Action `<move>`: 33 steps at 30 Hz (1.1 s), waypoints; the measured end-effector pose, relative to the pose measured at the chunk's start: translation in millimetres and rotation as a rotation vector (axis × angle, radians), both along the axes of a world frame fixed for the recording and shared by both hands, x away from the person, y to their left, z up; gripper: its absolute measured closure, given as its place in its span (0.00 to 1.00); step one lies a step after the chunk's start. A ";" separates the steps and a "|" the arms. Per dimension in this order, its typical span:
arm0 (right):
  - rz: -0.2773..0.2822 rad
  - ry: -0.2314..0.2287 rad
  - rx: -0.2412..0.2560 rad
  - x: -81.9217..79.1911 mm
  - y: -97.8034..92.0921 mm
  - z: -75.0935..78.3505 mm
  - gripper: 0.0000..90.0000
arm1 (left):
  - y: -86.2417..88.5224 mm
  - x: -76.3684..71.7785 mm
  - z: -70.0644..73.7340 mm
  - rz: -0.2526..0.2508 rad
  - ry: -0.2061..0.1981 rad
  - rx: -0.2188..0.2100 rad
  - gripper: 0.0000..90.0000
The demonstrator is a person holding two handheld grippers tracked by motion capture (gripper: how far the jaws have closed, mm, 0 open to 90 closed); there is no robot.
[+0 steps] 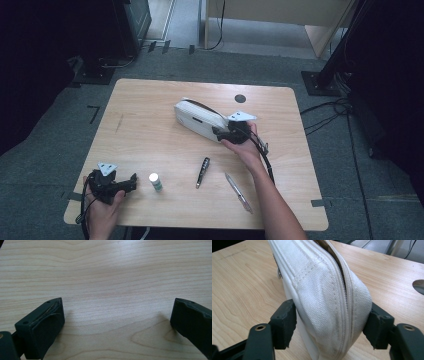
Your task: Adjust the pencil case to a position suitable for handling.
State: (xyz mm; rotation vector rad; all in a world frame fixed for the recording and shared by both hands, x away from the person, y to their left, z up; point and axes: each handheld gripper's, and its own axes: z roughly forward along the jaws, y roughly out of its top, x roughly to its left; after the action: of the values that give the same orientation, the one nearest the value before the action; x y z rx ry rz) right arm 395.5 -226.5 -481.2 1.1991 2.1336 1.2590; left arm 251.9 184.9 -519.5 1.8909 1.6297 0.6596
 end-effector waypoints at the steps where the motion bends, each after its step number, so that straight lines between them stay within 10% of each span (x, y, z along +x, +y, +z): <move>1: 0.001 -0.009 -0.003 -2.2 -0.3 0.0 0.41 | 0.0 0.0 0.0 0.000 0.000 0.000 0.00; 22: -0.020 0.011 0.001 -86.0 -16.4 2.0 0.44 | 0.0 0.0 0.0 -0.001 0.000 0.000 0.00; 33: -0.030 0.023 0.022 -99.1 -24.8 7.1 0.14 | -0.1 0.0 -0.1 0.000 -0.001 -0.001 0.00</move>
State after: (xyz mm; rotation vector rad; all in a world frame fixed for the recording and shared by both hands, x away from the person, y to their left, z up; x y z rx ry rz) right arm 296.4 -251.3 -474.1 1.2555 2.1151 1.2645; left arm 251.9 184.8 -519.5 1.8898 1.6295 0.6592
